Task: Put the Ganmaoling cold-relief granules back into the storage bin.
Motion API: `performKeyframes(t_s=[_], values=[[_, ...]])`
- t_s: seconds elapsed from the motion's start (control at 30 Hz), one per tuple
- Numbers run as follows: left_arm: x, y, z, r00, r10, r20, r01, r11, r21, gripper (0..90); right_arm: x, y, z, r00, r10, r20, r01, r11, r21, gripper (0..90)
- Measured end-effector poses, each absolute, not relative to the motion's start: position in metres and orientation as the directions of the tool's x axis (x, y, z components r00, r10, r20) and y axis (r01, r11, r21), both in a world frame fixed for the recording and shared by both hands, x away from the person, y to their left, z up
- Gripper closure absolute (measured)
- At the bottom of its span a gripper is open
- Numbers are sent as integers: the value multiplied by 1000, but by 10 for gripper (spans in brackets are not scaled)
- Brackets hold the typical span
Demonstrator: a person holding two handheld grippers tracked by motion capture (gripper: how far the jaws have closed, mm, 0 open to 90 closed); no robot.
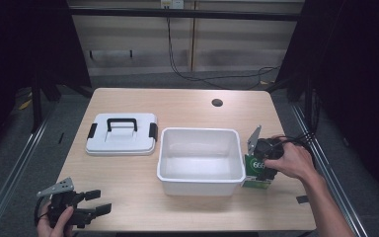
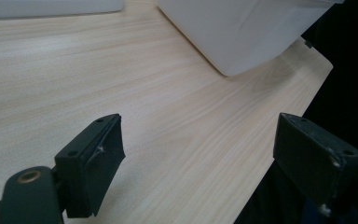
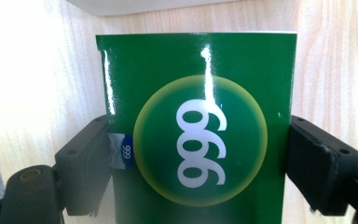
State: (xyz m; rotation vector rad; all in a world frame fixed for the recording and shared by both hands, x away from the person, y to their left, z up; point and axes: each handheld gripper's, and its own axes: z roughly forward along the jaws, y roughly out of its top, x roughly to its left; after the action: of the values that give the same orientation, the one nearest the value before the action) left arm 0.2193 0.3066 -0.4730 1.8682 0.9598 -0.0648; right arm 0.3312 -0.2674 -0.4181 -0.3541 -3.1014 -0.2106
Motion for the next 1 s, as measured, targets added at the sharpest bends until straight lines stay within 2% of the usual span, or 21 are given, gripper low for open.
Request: performKeyframes(t_s=[0.13, 0.73, 1.0], values=[[220, 307, -473, 682, 586, -438, 640, -190, 745, 161, 329, -271, -415, -963, 266, 43, 270, 952, 146, 160], [219, 306, -473, 684, 586, -434, 637, -192, 746, 161, 318, -288, -404, -947, 320, 29, 319, 923, 217, 162], [219, 306, -473, 684, 586, -434, 638, -192, 746, 160, 314, -298, -401, -935, 351, 53, 353, 903, 244, 162]])
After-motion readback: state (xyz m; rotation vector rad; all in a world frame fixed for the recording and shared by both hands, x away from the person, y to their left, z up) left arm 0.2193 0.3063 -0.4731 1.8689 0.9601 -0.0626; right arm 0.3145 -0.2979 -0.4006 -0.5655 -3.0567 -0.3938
